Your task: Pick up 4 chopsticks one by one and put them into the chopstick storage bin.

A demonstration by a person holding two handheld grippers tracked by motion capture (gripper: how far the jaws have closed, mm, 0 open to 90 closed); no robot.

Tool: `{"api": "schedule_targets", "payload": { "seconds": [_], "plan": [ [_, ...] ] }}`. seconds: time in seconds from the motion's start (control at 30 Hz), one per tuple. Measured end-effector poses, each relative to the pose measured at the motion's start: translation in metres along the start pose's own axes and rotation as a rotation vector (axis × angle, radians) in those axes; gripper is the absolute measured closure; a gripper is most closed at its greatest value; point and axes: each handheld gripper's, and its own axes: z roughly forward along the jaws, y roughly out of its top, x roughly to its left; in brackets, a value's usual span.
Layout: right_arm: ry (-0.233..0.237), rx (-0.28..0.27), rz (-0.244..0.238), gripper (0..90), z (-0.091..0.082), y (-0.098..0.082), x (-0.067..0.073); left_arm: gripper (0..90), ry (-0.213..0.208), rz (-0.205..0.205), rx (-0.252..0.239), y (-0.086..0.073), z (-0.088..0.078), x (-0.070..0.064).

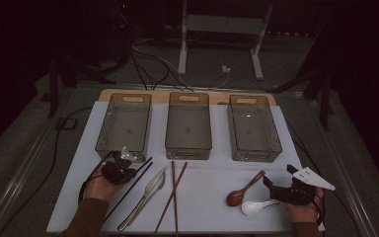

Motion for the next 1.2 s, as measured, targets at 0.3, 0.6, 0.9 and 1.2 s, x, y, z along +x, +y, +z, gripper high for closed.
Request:
{"api": "schedule_targets", "payload": {
  "seconds": [0.3,0.6,0.9,1.2],
  "plan": [
    [-0.003,0.003,-0.001,0.0,0.0,0.0,0.0,87.6,0.005,0.022,-0.016,0.0,-0.006,-0.002],
    [-0.004,0.002,-0.004,0.0,0.0,0.0,0.0,87.6,0.018,0.021,-0.082,0.004,-0.022,-0.004],
    [-0.004,0.001,0.001,0.0,0.0,0.0,0.0,87.6,0.021,0.014,-0.144,0.01,-0.038,-0.002],
    [-0.006,0.002,-0.001,0.0,0.0,0.0,0.0,87.6,0.044,-0.011,-0.19,0.014,-0.05,0.004]
  ]
}}
